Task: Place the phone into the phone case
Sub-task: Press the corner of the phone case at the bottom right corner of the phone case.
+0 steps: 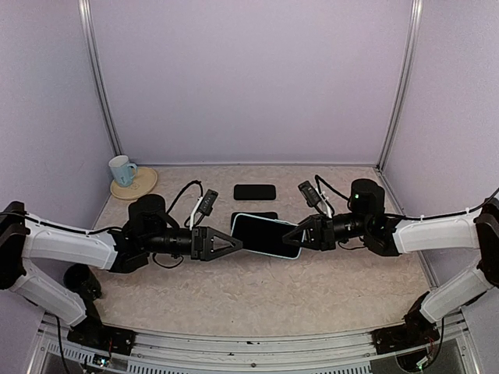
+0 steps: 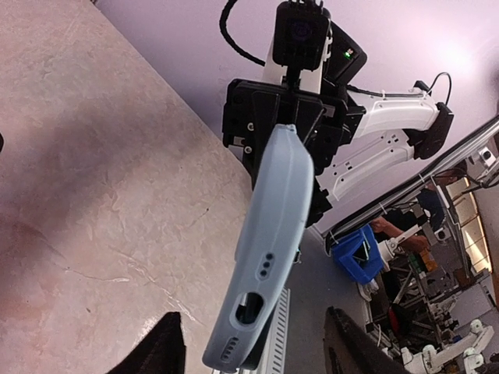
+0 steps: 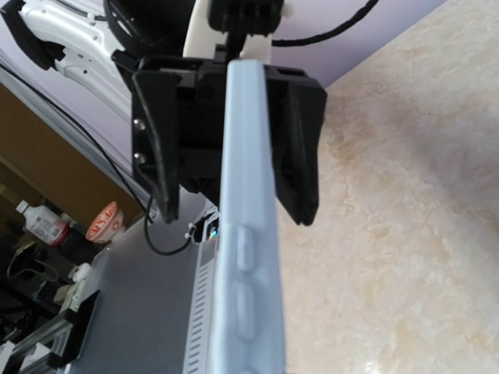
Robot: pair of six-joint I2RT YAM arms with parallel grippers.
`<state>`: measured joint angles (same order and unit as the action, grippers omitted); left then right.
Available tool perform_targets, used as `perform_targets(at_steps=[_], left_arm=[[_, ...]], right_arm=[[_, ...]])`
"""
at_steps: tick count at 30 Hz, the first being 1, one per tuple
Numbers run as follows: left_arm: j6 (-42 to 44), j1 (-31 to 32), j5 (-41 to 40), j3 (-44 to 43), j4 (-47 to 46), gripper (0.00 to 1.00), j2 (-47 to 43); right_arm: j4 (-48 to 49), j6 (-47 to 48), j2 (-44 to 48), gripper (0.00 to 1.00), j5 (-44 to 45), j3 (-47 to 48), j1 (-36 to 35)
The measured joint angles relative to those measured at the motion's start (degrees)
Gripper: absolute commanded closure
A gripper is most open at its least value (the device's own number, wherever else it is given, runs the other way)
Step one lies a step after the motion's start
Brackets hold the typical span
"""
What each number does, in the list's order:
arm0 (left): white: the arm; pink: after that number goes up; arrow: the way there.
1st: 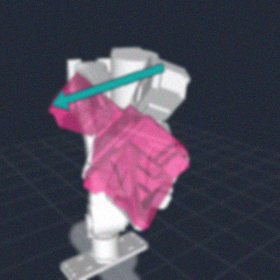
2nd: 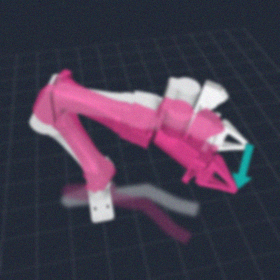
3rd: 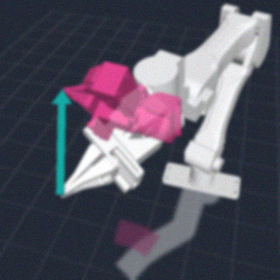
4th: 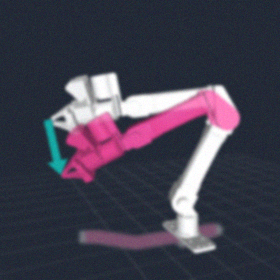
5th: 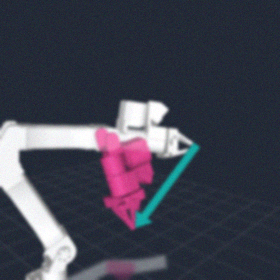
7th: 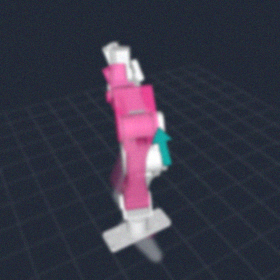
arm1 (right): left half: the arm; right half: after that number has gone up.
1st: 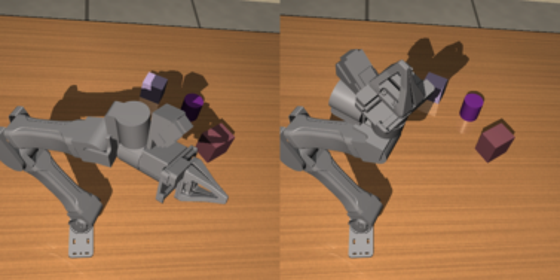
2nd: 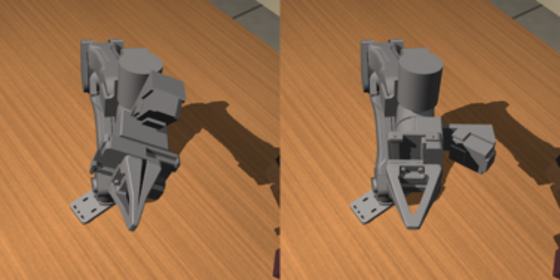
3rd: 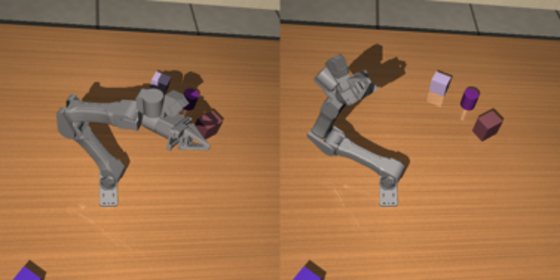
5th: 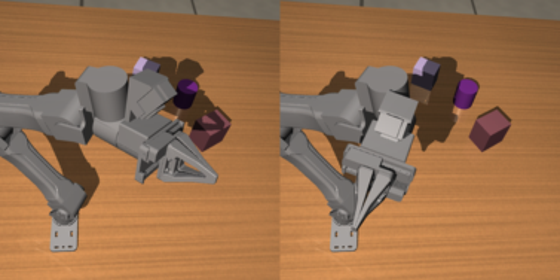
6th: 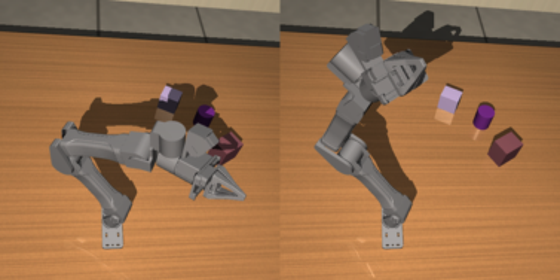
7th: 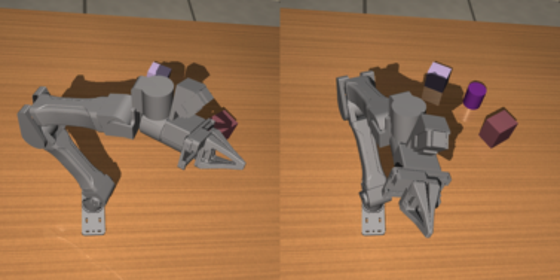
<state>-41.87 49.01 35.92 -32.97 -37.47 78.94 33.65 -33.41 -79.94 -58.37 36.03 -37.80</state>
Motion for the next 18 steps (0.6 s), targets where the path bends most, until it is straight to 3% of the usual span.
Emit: perform_targets(at_steps=[15, 18], left_arm=[[0.0, 0.5, 0.1, -0.2, 0.0, 0.97, 1.3], [0.3, 0.5, 0.0, -0.2, 0.3, 1.00, 1.3]], right_arm=[[-1.6, 1.5, -0.7, 1.00, -0.1, 0.5, 0.0], [-3.3, 2.8, -0.7, 1.00, 0.0, 0.9, 0.0]])
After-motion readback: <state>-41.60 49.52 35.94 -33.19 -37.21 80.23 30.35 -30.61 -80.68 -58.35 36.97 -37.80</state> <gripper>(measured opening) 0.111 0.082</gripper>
